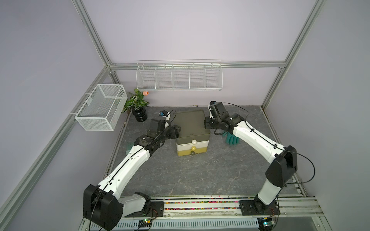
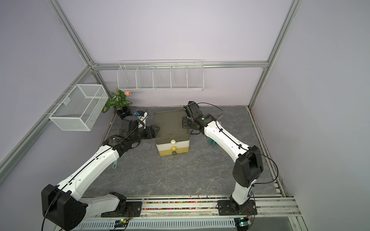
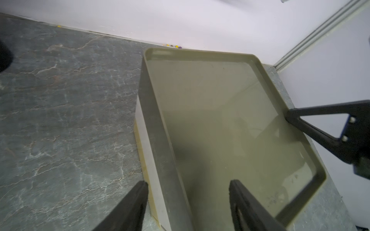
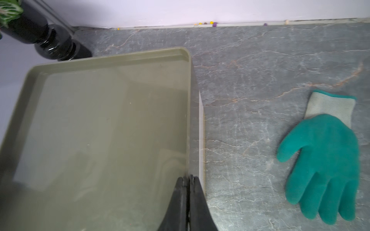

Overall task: Take the sponge out of the drawer
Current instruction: Move the storage box to the center of the board.

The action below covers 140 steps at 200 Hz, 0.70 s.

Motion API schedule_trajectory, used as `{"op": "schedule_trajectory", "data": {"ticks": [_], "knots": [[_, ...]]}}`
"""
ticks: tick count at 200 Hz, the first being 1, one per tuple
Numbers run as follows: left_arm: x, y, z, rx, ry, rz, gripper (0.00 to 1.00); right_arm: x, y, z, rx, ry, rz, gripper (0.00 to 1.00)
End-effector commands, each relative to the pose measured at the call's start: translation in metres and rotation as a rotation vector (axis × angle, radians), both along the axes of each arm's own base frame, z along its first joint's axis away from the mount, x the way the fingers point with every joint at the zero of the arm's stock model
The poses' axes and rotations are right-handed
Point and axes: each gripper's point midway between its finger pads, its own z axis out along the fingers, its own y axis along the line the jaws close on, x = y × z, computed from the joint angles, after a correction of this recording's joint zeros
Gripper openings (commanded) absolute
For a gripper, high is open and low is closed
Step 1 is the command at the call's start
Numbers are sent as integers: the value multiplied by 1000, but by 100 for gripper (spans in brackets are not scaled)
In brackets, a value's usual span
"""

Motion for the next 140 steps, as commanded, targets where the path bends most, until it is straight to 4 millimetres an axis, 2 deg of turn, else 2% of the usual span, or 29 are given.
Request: {"op": "schedule_trajectory", "data": {"ticks": [1, 36, 60, 84, 114, 140], "knots": [[4, -4, 31, -28, -88, -12, 69, -1, -42, 6, -53, -15, -140, 7], [3, -4, 33, -31, -96, -12, 69, 2, -72, 5, -66, -12, -219, 7], [1, -3, 34, -35, -105, -12, 69, 4, -91, 17, -54, -49, -267, 7], [0, -3, 36, -43, -116, -12, 69, 10, -84, 27, -32, -61, -241, 7], [-1, -6, 38, -54, -117, -28, 69, 22, -73, 25, -49, -48, -206, 7], [-1, -14, 36, -49, -106, -53, 69, 31, -68, 37, -70, -57, -181, 7]]}}
